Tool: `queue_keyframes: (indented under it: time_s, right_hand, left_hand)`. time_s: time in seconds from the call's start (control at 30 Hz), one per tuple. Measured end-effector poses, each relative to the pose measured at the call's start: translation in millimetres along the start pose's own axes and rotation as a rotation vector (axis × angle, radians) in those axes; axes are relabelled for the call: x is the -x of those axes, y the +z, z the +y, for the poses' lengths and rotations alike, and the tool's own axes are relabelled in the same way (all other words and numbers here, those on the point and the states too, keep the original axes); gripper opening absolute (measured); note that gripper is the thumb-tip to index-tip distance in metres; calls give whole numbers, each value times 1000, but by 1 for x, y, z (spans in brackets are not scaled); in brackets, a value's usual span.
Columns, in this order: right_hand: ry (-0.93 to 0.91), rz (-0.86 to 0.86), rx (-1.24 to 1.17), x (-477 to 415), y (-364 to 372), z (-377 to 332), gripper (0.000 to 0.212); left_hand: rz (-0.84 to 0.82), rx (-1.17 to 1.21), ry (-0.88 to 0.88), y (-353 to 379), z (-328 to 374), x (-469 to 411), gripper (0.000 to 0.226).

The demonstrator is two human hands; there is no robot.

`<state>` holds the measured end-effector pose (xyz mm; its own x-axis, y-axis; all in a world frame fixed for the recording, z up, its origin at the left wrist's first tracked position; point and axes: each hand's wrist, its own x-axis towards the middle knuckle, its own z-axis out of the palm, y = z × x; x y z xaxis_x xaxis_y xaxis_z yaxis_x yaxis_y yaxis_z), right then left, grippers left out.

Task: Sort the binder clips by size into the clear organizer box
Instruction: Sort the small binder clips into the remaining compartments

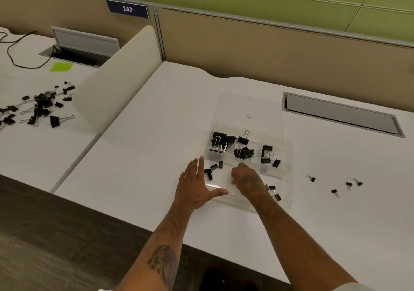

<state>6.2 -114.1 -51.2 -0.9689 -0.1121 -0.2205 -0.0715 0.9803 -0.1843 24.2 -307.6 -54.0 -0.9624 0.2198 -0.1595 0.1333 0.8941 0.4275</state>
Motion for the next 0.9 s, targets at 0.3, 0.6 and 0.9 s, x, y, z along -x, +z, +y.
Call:
queue_keyframes:
  time_s: [0.3,0.6,0.9]
  right_hand:
    - [141,277,-315,3,-30,-3,15]
    - [-183,123,-245,-1,-39,-38,52]
    - [-57,364,-50,21,-40,18,48]
  left_hand:
    - [59,-241,73,-4,2,4,130]
    - [8,-252,85,-7,3,2,126]
    - [60,-278,198,-12,3,-6,111]
